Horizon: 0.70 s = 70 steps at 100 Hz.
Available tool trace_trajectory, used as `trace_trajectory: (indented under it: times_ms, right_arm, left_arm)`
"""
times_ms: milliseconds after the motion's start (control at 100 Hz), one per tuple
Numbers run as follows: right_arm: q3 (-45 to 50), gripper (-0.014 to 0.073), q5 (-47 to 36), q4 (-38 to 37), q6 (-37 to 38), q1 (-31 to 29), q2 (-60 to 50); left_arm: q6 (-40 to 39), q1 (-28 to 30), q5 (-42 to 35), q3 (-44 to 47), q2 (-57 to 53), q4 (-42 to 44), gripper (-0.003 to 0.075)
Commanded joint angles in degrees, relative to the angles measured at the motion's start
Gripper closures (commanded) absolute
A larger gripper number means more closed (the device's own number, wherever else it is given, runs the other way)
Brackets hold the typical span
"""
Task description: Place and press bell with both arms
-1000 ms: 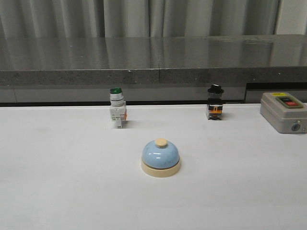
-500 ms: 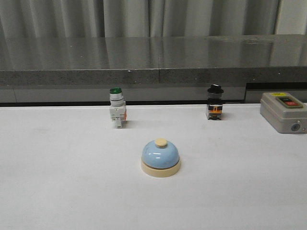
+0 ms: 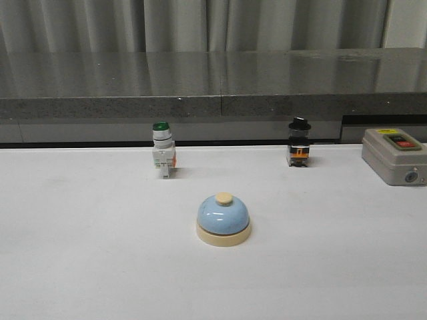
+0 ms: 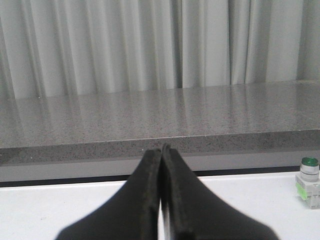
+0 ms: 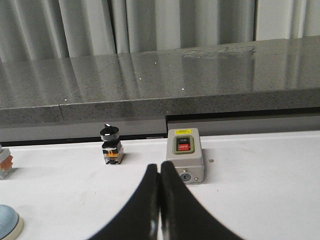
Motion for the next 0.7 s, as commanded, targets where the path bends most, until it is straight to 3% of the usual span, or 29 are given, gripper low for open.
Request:
trace_trajectory:
  times_ms: [0,430,690]
  right_arm:
    - [-1.1,0.0658,-4.1,-0.1,-0.2,-0.4,0.4]
    - [-1.4,0.0658,-7.1,-0.1,-0.2,-0.4,0.4]
    - [-8.7,0.0658,1.5,3.6,-0.2,-0.4,4.2]
  left_arm:
    - [-0.6,-0.2,-4.7,3.2,-1.7,-0.5,0.0741]
    - [-0.6,-0.2,-4.7,3.2,-1.7,-0.5,0.0741]
    - [-0.6,-0.2,-4.7,3.2,-1.7,-0.5,0.0741]
